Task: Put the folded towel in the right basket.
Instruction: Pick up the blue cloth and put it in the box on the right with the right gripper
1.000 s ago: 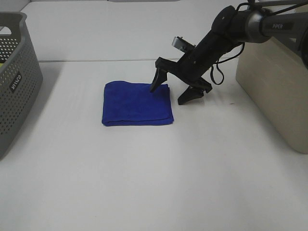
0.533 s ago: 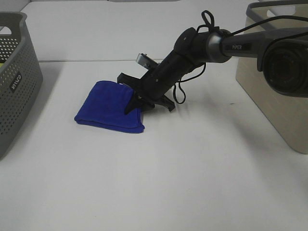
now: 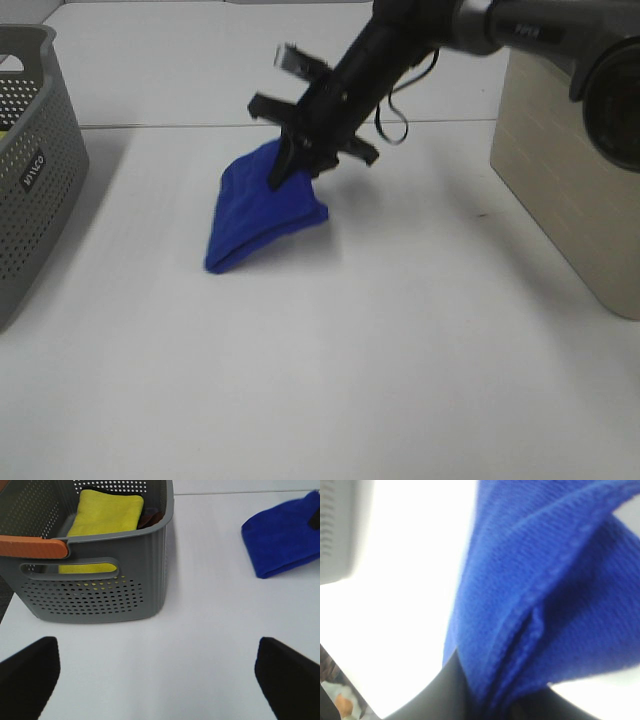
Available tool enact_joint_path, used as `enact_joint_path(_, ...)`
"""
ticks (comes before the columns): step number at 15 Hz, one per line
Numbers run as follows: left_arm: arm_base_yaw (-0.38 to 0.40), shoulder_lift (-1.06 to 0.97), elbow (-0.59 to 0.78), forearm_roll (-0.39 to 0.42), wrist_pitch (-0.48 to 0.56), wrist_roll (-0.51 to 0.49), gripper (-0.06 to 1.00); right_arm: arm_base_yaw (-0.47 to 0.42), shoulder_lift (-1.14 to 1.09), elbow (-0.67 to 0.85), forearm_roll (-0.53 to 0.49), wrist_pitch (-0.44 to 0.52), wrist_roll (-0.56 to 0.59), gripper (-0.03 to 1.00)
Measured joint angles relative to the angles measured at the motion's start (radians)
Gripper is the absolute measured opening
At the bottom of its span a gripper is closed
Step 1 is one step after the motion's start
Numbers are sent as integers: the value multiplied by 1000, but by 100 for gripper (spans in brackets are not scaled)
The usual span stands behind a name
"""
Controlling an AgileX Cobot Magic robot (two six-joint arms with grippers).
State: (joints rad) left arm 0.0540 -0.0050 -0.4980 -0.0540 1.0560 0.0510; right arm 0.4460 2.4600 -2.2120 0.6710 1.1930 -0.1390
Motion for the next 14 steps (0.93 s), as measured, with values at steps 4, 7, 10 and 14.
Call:
enact_joint_path(4,0,-1,0,0,0,0,99,-84,-135,-186,-46,10,38,12)
enact_joint_path(7,0,-1,0,0,0,0,99,-227,-285,-215,-72,17,45,12)
enact_joint_path(10,0,-1,0,0,0,0,99,-465,-412,-219,-295,19,76,12)
enact_joint_path(14,0,-1,0,0,0,0,99,-601,-419,-173,-391,24,98,12)
